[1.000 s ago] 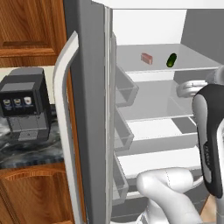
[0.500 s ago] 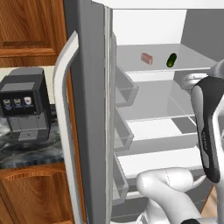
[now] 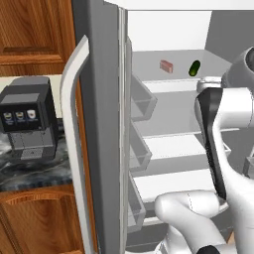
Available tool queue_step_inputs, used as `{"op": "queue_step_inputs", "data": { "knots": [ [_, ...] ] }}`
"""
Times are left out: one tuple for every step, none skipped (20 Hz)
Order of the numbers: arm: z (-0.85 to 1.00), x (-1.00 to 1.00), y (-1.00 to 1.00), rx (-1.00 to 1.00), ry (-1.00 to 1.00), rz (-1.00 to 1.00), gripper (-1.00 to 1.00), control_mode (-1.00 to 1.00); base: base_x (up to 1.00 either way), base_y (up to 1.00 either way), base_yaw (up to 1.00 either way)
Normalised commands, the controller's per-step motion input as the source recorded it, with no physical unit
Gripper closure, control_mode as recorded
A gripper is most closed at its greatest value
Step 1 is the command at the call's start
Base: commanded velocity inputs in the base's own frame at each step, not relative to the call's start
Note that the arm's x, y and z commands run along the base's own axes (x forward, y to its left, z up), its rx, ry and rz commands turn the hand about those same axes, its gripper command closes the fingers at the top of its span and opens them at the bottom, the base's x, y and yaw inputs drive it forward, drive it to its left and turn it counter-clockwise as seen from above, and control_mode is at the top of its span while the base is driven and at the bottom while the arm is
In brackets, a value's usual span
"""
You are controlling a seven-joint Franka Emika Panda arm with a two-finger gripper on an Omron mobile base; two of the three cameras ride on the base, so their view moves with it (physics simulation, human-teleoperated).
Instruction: Take the cheese, steak, and cucumber from the fridge and place them on the plate on the dining counter to create an appetizer plate.
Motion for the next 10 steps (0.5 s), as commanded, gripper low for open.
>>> {"op": "queue_step_inputs", "data": {
  "knots": [
    [0.0,0.09,0.0,-0.01,-0.03,-0.14,-1.0,-1.0,0.0,0.0,0.0],
    [0.0,0.11,0.0,-0.01,-0.03,-0.13,-1.0,-1.0,0.0,0.0,0.0],
    [0.0,0.15,0.0,0.0,-0.01,-0.12,-1.0,-1.0,0.0,0.0,0.0],
    [0.0,0.18,0.0,0.0,-0.01,-0.12,-1.0,-1.0,0.0,0.0,0.0],
    [0.0,0.22,0.0,0.0,-0.01,-0.11,-1.0,-1.0,0.0,0.0,0.0],
    [0.0,0.24,0.0,0.0,0.0,-0.1,-1.0,-1.0,0.0,0.0,0.0],
    [0.0,0.31,0.0,0.0,0.0,-0.09,-1.0,-1.0,0.0,0.0,0.0],
    [0.09,0.31,0.0,0.02,0.0,-0.07,-1.0,-1.0,0.0,0.0,0.0],
    [0.17,0.36,0.0,0.07,0.0,-0.05,-1.0,-1.0,0.0,0.0,0.0],
    [0.21,0.36,0.0,0.07,0.0,-0.04,-1.0,-1.0,0.0,0.0,0.0]
  ]
}}
